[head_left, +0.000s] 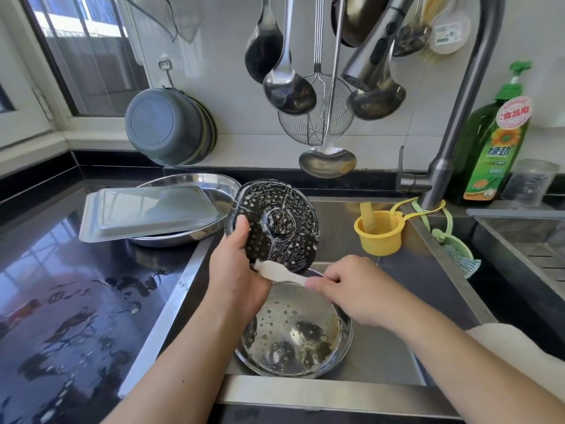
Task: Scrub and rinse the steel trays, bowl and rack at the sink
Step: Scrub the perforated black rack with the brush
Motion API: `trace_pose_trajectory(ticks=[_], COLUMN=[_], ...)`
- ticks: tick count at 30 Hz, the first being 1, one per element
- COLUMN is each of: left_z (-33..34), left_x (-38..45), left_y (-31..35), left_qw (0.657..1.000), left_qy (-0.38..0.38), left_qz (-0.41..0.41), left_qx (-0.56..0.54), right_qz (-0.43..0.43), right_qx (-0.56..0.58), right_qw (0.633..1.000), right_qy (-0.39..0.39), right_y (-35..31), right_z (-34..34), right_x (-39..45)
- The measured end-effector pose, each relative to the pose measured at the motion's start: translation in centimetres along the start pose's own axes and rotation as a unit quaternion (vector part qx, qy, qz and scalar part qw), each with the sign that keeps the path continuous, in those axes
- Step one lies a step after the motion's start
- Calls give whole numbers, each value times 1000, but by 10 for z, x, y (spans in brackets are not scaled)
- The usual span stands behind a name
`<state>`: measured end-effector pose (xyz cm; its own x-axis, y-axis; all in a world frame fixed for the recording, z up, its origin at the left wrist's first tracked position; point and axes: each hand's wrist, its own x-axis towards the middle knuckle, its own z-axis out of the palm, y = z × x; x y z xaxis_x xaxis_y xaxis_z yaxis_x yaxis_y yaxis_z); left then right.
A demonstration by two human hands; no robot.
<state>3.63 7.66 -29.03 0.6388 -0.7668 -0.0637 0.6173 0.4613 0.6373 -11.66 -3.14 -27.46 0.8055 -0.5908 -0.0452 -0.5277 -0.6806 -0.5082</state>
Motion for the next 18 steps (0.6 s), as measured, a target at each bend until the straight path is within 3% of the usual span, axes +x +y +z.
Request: trace_pose_trajectory(ticks=[7,12,18], left_z=[-1,-5,-1], left_x=[1,2,-1], left_y=[5,12,11], left_qw=[1000,999,999], left_qy=[5,13,13], left_qz=[6,10,14], left_qx=[-11,-45,-41], right_qz=[22,94,104], right_qx=[12,39,61], right_qw=[1000,994,991], right_qy=[-13,37,64], right_y=[11,23,24], right_z=[-10,-32,-31], right_x=[4,2,4])
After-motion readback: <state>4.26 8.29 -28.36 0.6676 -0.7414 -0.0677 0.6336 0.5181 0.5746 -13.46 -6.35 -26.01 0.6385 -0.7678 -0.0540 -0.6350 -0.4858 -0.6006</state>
